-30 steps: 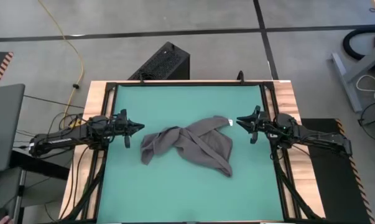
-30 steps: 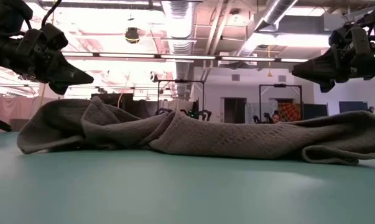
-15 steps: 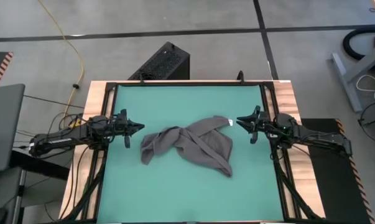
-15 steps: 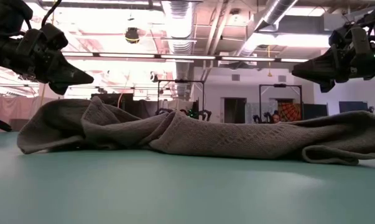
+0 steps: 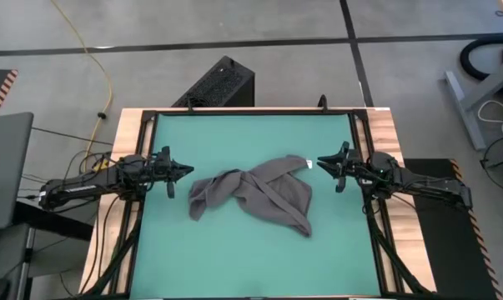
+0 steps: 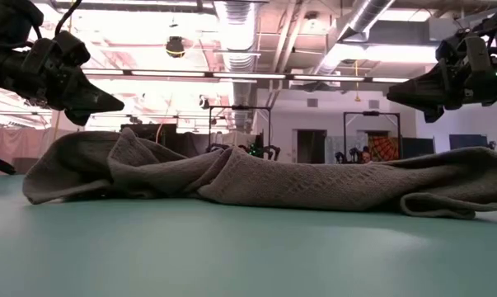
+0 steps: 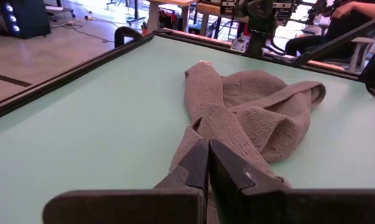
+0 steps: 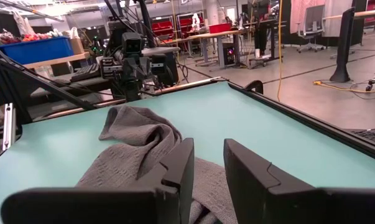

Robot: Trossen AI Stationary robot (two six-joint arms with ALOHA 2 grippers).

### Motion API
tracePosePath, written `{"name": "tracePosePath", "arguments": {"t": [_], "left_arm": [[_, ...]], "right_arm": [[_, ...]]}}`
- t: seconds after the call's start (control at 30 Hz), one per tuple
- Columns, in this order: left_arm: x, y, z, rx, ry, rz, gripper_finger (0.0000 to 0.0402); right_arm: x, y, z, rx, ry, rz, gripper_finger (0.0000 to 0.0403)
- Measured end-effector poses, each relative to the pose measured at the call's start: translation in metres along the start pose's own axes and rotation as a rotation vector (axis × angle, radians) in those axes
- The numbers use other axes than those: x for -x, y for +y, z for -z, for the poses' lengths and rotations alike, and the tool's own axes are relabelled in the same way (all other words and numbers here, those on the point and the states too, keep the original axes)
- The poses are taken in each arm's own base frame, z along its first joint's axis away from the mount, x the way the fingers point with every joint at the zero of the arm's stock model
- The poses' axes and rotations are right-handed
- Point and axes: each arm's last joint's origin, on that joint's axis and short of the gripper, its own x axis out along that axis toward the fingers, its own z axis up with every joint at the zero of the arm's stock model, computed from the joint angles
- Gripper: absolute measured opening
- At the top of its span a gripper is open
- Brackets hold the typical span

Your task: Roll towel

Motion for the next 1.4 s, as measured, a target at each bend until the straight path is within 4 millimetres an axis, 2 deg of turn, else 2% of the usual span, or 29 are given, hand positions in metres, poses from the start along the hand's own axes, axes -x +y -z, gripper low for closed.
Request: {"name": "tracePosePath", "arguments": {"t": [1.1, 1.27, 1.4], "left_arm": [[0.0, -0.0001, -0.0004, 0.003, -0.005, 0.001, 0.0], [0.0, -0.0002, -0.0005, 0.197, -0.006, 0.005, 0.0], [-0.0002, 0.001, -0.0027, 0.229, -0.044, -0.039, 0.0]], "right_arm": [[0.0, 0.0, -0.0001, 0.0, 0.0, 0.0, 0.0113], [0.0, 0.0, -0.0001, 0.0, 0.0, 0.0, 0.0113], [0.0, 0.0, 0.0, 0.0, 0.0, 0.0, 0.0113]]}}
